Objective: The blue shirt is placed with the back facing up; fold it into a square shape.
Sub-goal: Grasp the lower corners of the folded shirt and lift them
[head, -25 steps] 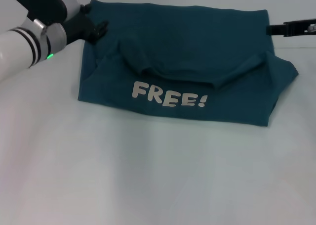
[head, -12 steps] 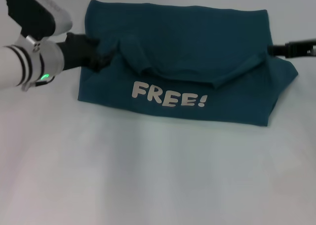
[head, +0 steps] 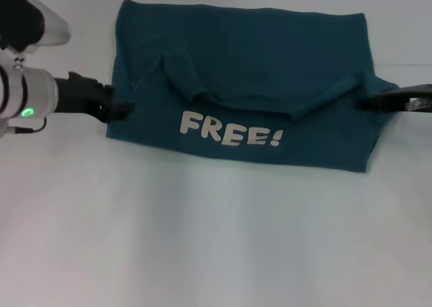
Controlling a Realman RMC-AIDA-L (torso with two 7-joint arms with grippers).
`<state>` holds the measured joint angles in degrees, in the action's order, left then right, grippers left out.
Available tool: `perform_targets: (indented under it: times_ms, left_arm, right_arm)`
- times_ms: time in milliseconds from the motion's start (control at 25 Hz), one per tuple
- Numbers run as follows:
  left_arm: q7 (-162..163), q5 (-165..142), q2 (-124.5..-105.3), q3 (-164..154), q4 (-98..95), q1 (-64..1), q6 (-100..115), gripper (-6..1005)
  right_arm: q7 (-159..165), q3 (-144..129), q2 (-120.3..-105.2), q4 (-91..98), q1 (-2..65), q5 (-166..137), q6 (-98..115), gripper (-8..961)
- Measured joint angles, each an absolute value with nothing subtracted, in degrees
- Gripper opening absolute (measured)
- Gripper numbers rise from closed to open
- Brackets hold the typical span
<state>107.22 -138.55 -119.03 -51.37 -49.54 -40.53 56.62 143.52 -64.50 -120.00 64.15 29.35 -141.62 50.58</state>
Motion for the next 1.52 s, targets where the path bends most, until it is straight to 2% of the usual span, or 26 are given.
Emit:
perform_targets:
  times_ms: [520,1040,1400,1520]
  left_arm:
    - [107.63,-139.87,-117.63,-50.85,-38.25,-44.1,48.53,506]
    - [108.15,-139.87,-117.45,-48.75,-34.23,-44.43,47.67,507]
    - [108.75,-139.75,-118.03,-48.36,-34.06,-45.09,47.2,507]
    - [109.09,-139.74,-119.39,-48.44,-38.31,-44.03,48.4,507]
  right_arm:
    - [143.46,-66.65,-120.02,63.18,29.23,-141.58,47.89,646]
    - [141.79,-67.42,-119.95,58.6,31.44,-141.76,43.62,645]
    - [140.56,-67.41,-120.02,56.07,32.28,-141.72,41.68,645]
    - [140.53,-67.4,-120.01,56.0,31.86,-141.65,41.25,646]
